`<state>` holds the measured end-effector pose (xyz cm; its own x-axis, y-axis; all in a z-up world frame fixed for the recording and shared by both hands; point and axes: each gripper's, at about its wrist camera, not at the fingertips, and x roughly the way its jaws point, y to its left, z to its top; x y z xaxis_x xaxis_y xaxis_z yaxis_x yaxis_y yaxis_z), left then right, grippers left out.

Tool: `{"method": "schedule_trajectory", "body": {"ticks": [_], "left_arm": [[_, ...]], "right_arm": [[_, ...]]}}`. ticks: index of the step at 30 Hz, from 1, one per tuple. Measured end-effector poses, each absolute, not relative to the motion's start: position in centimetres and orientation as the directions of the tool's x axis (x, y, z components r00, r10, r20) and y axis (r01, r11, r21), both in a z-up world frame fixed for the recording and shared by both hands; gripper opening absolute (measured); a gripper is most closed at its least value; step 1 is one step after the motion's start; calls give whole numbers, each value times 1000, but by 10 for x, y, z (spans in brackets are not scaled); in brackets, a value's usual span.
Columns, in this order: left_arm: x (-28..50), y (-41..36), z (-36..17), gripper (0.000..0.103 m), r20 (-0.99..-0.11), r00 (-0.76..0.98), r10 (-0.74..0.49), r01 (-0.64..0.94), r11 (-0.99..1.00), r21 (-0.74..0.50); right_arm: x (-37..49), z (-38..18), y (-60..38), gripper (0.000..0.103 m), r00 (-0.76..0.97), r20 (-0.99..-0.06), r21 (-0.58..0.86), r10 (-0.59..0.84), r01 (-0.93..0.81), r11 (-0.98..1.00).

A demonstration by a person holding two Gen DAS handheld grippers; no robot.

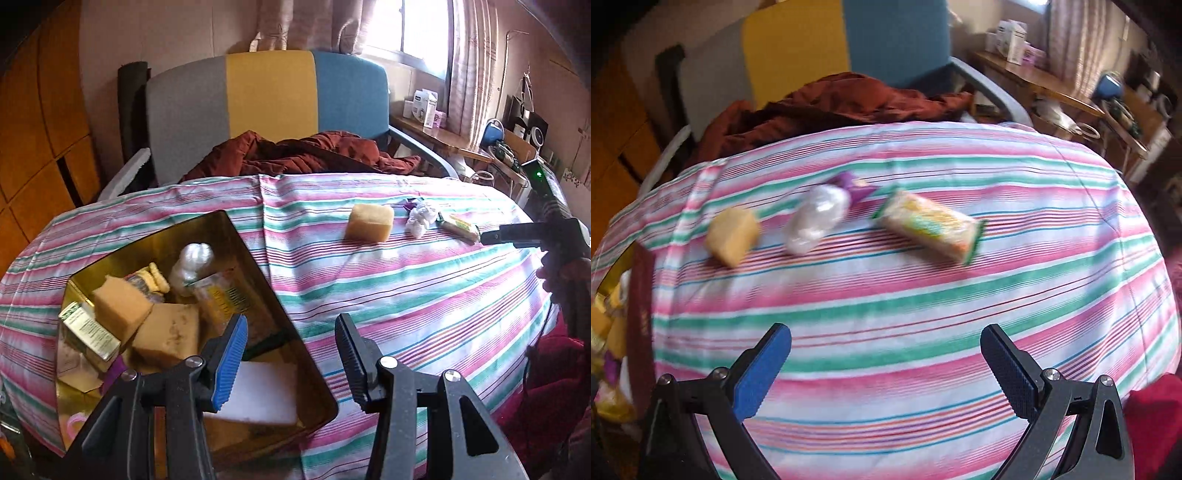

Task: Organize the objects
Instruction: 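Reach the right tool to the WEIDAN cracker packet and close on it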

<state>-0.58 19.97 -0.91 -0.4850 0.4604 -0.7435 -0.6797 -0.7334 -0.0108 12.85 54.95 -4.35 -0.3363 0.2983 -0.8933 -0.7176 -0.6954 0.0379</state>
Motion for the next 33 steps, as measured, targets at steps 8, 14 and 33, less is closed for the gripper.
{"method": "schedule_trajectory", "body": {"ticks": [8,14,33], "left_arm": [[-10,228,-15,52,-762,-441,474,-706,-707,-31],[-13,248,-21,53,-775,-407,483,-723,-689,-49],[-51,334,-38,53,-811,-316,493,-748,-655,-106]], "right_arm": [[110,-61,589,103,-295,-895,-69,334,-649,-758],[81,-77,618,103,-291,-896,-119,334,-568,-815],[63,-102,612,48,-281,-944,-26,175,-464,-885]]}}
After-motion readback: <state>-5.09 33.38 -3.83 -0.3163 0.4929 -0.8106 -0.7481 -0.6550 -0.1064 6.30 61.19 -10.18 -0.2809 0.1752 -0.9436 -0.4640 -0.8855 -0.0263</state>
